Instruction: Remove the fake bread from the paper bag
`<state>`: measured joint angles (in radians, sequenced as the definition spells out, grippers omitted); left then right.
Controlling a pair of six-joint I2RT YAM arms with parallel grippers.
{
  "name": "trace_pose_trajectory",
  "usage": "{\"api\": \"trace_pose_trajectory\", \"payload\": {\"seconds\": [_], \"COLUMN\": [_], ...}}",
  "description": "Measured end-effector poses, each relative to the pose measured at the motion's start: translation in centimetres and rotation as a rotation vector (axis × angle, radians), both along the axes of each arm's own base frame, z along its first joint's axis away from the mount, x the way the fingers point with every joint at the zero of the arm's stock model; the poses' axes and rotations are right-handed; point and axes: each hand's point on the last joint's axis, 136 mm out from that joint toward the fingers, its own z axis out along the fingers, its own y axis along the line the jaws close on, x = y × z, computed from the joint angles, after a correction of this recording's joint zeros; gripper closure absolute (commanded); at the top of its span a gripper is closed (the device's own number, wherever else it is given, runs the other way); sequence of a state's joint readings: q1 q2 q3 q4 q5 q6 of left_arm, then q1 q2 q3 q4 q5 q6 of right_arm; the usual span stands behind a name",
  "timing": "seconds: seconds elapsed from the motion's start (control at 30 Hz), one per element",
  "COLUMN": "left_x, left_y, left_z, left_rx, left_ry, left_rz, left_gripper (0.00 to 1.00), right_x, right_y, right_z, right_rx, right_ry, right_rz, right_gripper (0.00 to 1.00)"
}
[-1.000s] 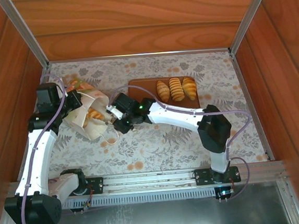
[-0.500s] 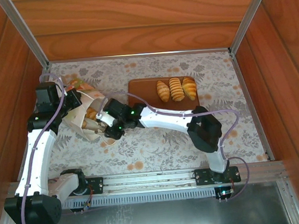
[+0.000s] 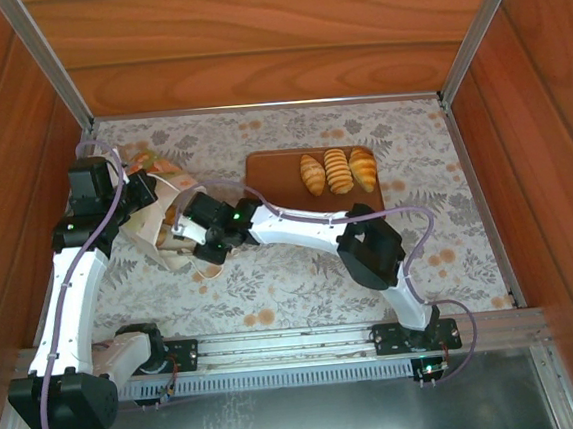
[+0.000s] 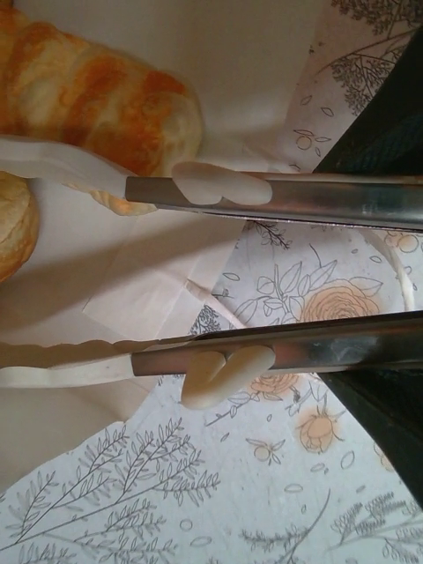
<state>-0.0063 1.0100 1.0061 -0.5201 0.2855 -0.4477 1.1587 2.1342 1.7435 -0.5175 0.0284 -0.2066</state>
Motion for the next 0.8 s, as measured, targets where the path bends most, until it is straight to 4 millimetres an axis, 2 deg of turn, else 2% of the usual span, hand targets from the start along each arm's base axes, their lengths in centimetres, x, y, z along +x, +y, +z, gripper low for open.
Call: {"api": "trace_pose_trajectory", "payload": {"seconds": [0.2, 0.33, 0.53, 0.67, 0.8], "left_x": [0.0, 0.0, 0.0, 0.1, 0.4], "left_y": [-0.1, -0.1, -0.1, -0.1, -0.1], "left_z": [0.0, 0.0, 0.0, -0.2, -0.5], "left_rx": [-0.007, -0.009, -0.009, -0.015, -0.022], "left_ry": [0.002, 0.002, 0.001, 0.009, 0.021], "left_rz": [0.000, -0.003, -0.002, 0.002, 0.007], "left_gripper": [1.00, 1.00, 1.00, 1.00, 1.00], "right_x": [0.5, 1.1, 1.6, 1.0, -0.3], "right_y": [0.4, 0.6, 0.5, -0.5, -2.0], "right_z": [-1.4, -2.0, -1.7, -0.6, 2.2], "right_rx": [-0.061, -0.092, -0.103, -0.078, -0.004], "right_ry": [-0.099, -0.155, -0.195, -0.162, -0.079], "right_rz": [0.034, 0.028, 0.004, -0.025, -0.060], "right_gripper": [0.54, 0.64, 0.77, 0.81, 0.81]}}
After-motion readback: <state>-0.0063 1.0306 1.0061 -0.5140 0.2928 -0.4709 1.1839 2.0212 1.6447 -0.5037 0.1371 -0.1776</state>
